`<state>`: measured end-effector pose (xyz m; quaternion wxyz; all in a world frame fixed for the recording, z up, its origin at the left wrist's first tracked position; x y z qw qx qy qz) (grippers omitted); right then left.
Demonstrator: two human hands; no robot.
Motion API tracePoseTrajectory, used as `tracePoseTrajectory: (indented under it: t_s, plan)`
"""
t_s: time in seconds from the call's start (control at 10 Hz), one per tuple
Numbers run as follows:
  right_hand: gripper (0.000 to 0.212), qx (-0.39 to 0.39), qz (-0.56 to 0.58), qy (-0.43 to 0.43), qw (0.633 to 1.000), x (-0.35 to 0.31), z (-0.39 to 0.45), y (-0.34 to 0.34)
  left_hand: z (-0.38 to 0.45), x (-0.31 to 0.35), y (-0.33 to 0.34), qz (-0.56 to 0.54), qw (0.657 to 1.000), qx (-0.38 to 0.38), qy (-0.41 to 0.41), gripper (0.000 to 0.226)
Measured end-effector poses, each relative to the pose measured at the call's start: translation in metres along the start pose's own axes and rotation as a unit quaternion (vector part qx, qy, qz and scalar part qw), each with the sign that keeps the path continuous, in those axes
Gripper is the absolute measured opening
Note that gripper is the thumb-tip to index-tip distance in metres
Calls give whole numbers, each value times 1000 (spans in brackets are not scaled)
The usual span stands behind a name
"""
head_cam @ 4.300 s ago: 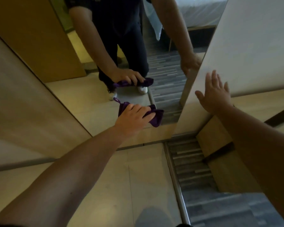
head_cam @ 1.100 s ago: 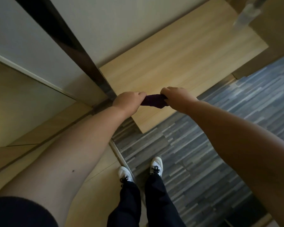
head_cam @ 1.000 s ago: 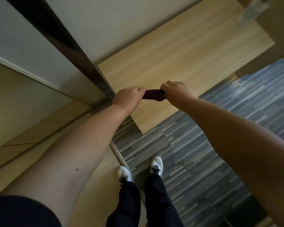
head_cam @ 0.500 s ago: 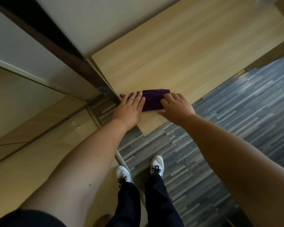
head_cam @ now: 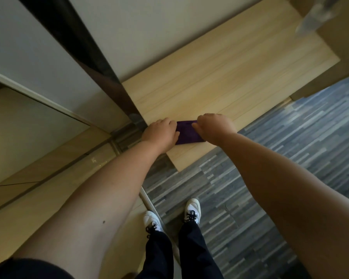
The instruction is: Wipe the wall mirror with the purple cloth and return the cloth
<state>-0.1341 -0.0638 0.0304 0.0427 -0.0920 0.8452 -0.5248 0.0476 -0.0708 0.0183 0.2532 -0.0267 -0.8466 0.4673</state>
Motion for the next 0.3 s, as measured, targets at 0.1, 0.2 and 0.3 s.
tracePoseTrajectory:
  t_s: [0.1, 0.2, 0.3]
  plan:
    - [41, -33, -18, -5, 999, -2, -4, -23, 0, 12, -23, 7, 998, -49, -43, 35]
    - [38, -61, -29, -8, 998, -3, -17, -48, -6, 22, -46, 44, 994, -81, -64, 31]
    - [35, -42, -10, -2, 999, -3, -30, -72, -12, 33, -73, 35, 997, -14, -63, 22]
Point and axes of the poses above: each hand's wrist, its own z-axis towards the middle knuckle, its own y-axis out of the palm, x = y × z, the point moved 2 cm from there along z, towards the middle knuckle, and after that the axes turned 10 degrees about -z, right-handed, at the moved point
